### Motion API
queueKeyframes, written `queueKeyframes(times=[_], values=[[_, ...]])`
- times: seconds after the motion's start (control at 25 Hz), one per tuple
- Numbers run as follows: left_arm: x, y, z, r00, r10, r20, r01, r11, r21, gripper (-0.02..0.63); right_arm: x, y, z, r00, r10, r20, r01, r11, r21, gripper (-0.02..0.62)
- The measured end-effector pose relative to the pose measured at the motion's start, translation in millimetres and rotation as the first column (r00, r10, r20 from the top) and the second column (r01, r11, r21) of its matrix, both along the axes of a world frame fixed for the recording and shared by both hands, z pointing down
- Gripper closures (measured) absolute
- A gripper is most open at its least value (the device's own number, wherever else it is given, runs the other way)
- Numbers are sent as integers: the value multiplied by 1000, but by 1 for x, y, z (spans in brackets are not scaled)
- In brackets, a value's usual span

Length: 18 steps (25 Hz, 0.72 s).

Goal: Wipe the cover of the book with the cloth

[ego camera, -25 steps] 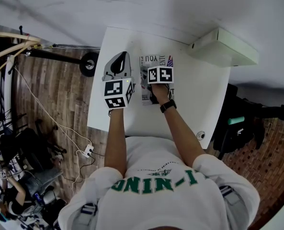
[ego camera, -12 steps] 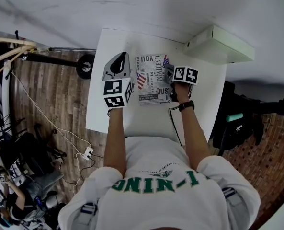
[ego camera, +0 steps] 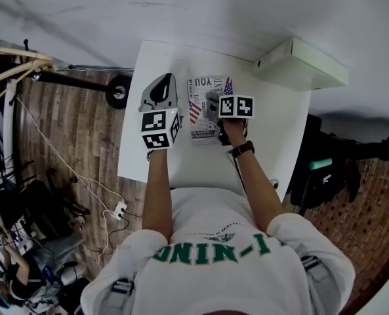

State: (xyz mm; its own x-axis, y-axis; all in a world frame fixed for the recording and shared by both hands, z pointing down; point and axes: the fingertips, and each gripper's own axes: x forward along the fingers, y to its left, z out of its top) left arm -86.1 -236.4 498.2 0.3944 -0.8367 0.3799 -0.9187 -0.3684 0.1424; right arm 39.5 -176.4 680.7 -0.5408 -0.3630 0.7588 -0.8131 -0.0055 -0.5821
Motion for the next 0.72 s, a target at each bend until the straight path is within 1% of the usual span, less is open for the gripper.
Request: queueKeyframes(times=[0.08,0.16,0.2,0.28,0.36,0.52,0.72], values=[[-5,0,-1,1000,-9,6,9,1000,2,594,-38,6,0,996,-85,9,85,996,4,561],[-9,0,-1,1000,-17,11,17,1000,2,594,-67,10,2,990,-144,0,144,990,11,561],[-11,1,-2,1000,-21,12,21,1000,2,594,-76,11,3,987,-161,-15,161,987,17,561],[-13,1,-3,1000,-26,13,26,1000,4,594,-81,11,5,984,-171,-58,173,984,31,561],[-15,0,-4,1000,-29,12,29,1000,8,594,-75,12,9,983,-163,-88,167,985,37,561],[-14,-1,-3,1000,-27,7,27,1000,9,594,-46,10,11,987,-131,-97,133,991,21,563],[-2,-1,-6,1000,1,-1,-1,1000,18,594,17,5,11,992,-7,-130,9,1000,15,563]])
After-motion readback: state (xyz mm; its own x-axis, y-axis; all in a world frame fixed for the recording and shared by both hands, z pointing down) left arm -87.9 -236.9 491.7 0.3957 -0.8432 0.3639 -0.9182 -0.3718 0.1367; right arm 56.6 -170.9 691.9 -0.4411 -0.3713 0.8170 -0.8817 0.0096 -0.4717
